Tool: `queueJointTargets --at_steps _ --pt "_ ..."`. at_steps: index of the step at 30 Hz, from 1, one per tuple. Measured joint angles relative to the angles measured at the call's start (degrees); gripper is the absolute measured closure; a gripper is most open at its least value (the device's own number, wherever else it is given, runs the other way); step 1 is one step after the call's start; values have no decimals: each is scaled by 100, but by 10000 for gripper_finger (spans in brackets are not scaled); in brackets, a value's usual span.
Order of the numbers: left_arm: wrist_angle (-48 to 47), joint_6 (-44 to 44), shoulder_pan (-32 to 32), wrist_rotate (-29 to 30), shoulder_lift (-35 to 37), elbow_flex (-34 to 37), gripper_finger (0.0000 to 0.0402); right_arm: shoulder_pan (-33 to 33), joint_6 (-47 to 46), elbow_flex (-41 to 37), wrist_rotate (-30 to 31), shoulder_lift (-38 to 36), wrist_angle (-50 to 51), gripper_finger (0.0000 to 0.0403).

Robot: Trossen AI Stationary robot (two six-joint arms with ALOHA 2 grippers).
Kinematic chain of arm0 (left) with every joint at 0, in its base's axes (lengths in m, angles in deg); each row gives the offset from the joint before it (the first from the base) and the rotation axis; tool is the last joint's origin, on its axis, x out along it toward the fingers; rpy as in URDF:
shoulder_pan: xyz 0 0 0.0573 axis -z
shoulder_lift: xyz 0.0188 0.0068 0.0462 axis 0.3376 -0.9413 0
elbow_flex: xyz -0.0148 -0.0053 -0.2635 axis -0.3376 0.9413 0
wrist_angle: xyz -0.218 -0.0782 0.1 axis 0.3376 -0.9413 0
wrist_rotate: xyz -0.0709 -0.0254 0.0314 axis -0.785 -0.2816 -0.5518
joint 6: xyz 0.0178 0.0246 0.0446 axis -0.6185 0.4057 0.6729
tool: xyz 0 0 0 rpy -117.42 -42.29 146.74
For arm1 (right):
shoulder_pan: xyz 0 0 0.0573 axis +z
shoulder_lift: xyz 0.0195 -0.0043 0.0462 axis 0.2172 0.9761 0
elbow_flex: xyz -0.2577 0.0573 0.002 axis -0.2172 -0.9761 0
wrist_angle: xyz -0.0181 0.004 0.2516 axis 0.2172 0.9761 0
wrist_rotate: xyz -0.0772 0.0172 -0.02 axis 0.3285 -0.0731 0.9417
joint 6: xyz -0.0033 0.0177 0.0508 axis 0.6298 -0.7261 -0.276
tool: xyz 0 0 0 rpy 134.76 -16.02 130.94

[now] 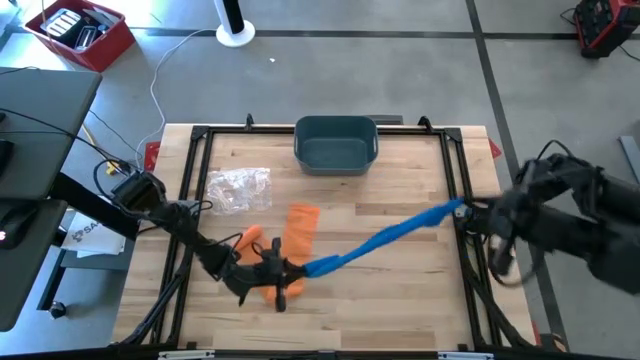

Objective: Roll bandage
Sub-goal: Roll the blue bandage

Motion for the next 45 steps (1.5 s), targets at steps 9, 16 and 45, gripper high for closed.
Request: queueJointTargets --at_steps 9,16,45 --pt "406 -136 429 6 -1 -2 401 -2149 1382 0 -1860 -211 -1034 403" --pt "492 222 689 -188 -3 -312 401 -4429 1430 -5 -3940 -101 -773 403" --pt "375 1688 1090 318 2 -855 401 -7008 2365 -4034 -6846 791 -1097 403"
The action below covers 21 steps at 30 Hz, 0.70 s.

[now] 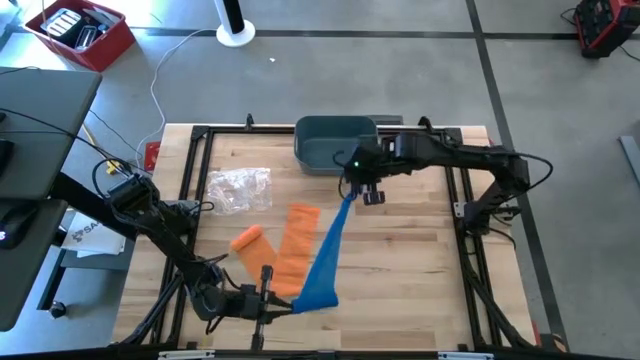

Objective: Roll bandage
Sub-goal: Roll the blue bandage

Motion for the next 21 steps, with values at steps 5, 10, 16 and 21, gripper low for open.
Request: queueJointTargets --at_steps 5,10,16,21 --pt "-1307 -836 -120 1620 0 0 401 700 -575 -3 569 -659 5 403" --pt "-2502 -1325 -193 3376 47 4 401 1950 -1810 8 1075 -1587 193 403" --pt "-3824 -2039 -215 3794 522 2 401 4087 -3454 10 1713 -2037 819 403" --pt "-5287 -3254 -219 3798 892 2 401 5885 -4713 10 2401 -1956 886 403"
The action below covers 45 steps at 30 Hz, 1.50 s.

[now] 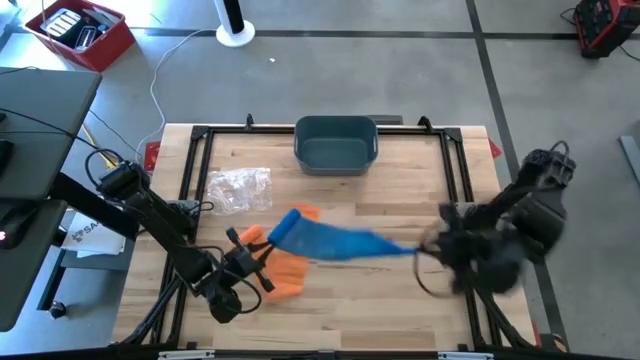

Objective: Roll bandage
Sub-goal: Roll the blue bandage

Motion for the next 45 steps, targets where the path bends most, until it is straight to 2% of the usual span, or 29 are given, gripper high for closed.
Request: queueJointTargets --at_steps 5,8,11,15,21,26,28,31,38,41,43,45 --pt "-1151 -1108 -65 28 182 0 401 1305 -1121 -2 353 199 64 403" --pt "-1474 -1454 -191 64 185 0 401 1766 -1672 -2 459 337 65 403" --pt "-1546 -1481 -303 76 185 0 401 2098 -1650 -2 612 526 69 403" --pt "-1498 -1481 -374 76 185 0 401 2490 -1571 -2 1561 608 115 403" --pt "-1467 -1537 -281 65 185 0 401 2710 -1235 -2 2950 563 218 403" --pt "-1451 -1847 -111 -168 74 0 401 2682 -547 -2 4633 230 201 403" --pt "-1389 -1970 -47 -285 -35 0 401 2590 -153 -2 5099 15 156 403" --pt "-1252 -2084 13 -395 -247 0 401 2222 561 -2 5124 -354 -59 403" --pt "-1138 -2477 -43 -532 -659 2 401 614 2360 -2 5129 -763 -1316 403" --pt "-1028 -2580 -77 -808 -780 2 401 -97 3202 0 5123 -811 -1973 403" --pt "-826 -2527 -102 -1045 -833 2 401 -545 3747 0 4909 -833 -2344 403" --pt "-427 -2386 -95 -1288 -898 2 401 -1012 4201 0 4230 -858 -2652 403"
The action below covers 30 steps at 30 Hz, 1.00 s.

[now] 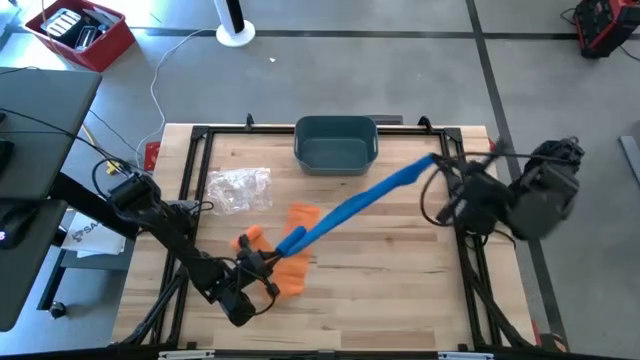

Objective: Roll bandage
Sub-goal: Roll the blue bandage

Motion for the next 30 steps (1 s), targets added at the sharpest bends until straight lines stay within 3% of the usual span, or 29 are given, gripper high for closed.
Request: queueJointTargets --at_steps 4,8,11,14,15,17,20,25,28,30 --pt "1030 589 125 -691 -188 0 401 -955 424 -1 -1663 -33 -651 403" --pt "1663 963 304 -759 -351 -2 401 -1784 579 -2 -2580 -14 -911 403" --pt "1556 972 437 -57 -377 -2 401 -2251 363 0 -3181 -19 -847 403" --pt "1143 944 451 1490 -376 -2 401 -2359 -147 0 -3756 -19 -420 403" --pt "871 891 365 1706 -338 -2 401 -2298 -484 0 -3956 -20 -158 403" --pt "59 651 -34 1558 -60 8 401 -2078 -1092 -1 -4328 -20 484 403" --pt "-431 166 -609 1369 206 -4 401 -1728 -1610 -47 -4281 5 1092 403" --pt "-581 672 -1281 1630 479 -7 401 -1611 -1725 -554 -3812 -95 1047 403" --pt "-784 607 -1554 1560 478 0 401 -1778 -1705 -1158 -3746 -363 947 403" --pt "-1038 359 -1736 1452 506 -1 401 -2233 -1501 -1687 -3575 -645 523 403"
